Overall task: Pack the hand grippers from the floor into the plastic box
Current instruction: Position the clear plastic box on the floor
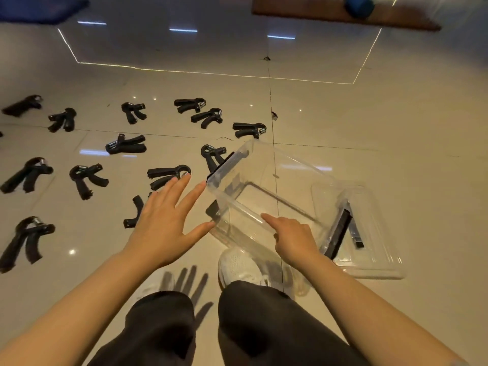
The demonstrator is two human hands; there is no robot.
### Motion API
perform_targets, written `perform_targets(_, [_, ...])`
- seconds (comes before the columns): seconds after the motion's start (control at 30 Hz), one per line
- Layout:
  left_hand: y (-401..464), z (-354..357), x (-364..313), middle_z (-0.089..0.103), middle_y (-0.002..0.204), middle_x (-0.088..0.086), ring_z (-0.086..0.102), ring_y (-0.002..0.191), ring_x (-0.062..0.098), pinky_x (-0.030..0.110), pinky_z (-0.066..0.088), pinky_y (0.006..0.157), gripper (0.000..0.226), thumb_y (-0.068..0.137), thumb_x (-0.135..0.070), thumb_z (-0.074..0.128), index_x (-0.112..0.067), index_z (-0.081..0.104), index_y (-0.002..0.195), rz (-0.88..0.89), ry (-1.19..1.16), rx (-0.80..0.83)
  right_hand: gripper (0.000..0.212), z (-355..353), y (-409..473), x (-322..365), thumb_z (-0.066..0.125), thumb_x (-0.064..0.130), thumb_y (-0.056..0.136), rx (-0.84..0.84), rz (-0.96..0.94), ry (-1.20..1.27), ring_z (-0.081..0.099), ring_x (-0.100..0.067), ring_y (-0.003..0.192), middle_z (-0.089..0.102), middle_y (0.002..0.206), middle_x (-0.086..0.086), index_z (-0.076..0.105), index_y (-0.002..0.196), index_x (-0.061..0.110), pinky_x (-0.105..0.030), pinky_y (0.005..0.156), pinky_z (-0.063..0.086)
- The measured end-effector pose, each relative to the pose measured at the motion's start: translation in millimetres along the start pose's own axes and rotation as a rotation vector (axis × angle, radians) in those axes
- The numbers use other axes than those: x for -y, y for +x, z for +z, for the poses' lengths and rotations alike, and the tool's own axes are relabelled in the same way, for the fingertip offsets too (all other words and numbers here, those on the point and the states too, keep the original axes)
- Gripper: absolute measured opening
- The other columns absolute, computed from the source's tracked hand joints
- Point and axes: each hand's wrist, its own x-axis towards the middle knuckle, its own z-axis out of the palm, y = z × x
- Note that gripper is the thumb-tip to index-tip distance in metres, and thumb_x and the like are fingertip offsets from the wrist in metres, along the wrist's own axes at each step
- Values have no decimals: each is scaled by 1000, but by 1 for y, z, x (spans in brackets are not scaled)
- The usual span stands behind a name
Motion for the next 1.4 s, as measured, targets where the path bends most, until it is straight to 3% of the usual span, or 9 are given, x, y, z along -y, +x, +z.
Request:
perform_targets(0.13, [-25,-9,-16,5,158,-4,4,146,20,49,11,116,88,72,-82,15,-39,10,148,-10,-4,-1,50,4,-37,-43,31,41,100,6,41,-34,41,-24,125,47,137,-2,22,147,28,-39,105,29])
perform_targets(0.2, [-22,-3,-23,2,158,-5,-1,145,18,45,7,115,87,71,-81,11,-41,7,148,-14,-10,18,54,10,-47,-58,21,50,99,26,6,-14,32,-19,134,40,144,0,24,147,26,-34,115,13])
perform_targets(0.33, [18,27,-34,-2,158,-7,-5,145,14,37,1,113,89,69,-82,6,-40,7,148,-12,-87,49,70,17,-45,-70,2,61,86,-55,-71,5,29,-7,135,41,141,12,27,144,33,-28,113,-8])
perform_targets(0.47, [68,65,-23,-3,159,-5,-10,144,13,35,-6,112,88,72,-78,5,-36,13,149,46,-49,48,66,9,-9,-97,10,66,87,-112,-126,-6,34,-4,131,47,136,14,39,138,36,-28,115,-6])
perform_targets(0.6, [116,94,-4,0,159,0,-9,145,17,41,-4,116,87,76,-79,9,-32,18,149,-23,-42,-20,64,3,16,-122,12,69,88,-119,-208,-73,44,-3,122,56,122,15,50,126,34,-27,116,-6])
perform_targets(0.77, [143,119,-16,-8,158,-5,-15,144,14,40,-2,113,97,67,-86,23,-36,13,149,-65,-156,43,57,3,32,-151,13,69,89,-159,-186,-148,46,-4,112,54,107,18,56,105,35,-55,114,6])
perform_targets(0.9, [140,122,-25,-10,158,-7,-20,143,15,41,-1,113,105,58,-91,16,-38,11,148,-66,-121,72,60,9,32,-158,12,69,90,-242,-178,-60,51,-13,105,55,97,14,58,97,31,-52,109,22])
perform_targets(1.13, [130,132,-81,-6,158,-9,-30,139,16,37,-14,110,116,48,-97,21,-38,11,148,-5,-162,125,64,4,0,-202,8,70,89,-247,-68,-94,45,-10,121,59,104,14,59,97,32,-43,113,-6])
perform_targets(1.4, [131,150,-153,-6,158,-8,-33,137,23,45,-15,109,116,44,-99,14,-44,8,146,78,-137,173,67,-13,-37,-261,7,73,85,-260,51,-74,33,-6,132,54,113,17,59,95,32,-42,115,-10])
